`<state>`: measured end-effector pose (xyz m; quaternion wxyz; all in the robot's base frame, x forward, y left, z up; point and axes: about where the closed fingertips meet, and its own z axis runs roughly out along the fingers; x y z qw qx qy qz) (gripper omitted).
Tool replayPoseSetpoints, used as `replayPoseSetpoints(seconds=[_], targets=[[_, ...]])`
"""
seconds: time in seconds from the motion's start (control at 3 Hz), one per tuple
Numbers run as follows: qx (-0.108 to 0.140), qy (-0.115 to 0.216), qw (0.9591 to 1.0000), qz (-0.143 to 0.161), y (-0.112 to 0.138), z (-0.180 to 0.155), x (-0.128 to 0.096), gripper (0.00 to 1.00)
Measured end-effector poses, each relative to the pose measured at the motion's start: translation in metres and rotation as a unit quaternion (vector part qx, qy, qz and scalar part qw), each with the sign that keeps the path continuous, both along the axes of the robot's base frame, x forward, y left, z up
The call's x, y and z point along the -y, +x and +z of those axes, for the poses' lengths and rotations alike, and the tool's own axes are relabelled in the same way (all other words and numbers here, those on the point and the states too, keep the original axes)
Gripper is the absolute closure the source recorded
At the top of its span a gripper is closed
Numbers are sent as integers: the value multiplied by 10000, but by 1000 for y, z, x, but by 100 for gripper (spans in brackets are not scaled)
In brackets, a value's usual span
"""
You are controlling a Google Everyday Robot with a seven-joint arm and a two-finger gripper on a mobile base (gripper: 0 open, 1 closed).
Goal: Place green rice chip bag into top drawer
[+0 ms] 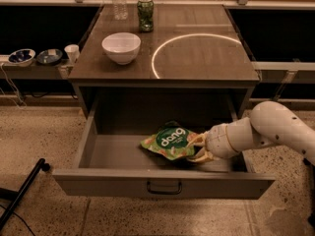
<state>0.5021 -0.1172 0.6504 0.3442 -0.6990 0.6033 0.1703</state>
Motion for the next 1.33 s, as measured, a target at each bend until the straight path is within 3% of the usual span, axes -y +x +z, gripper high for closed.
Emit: replayPoseSetpoints(seconds=[0.67,1.0,1.33], targets=[[0,0,10000,1,0,0,0,15],[1,0,10000,1,0,0,0,0],[172,12,9999,-1,-3,31,8,0]])
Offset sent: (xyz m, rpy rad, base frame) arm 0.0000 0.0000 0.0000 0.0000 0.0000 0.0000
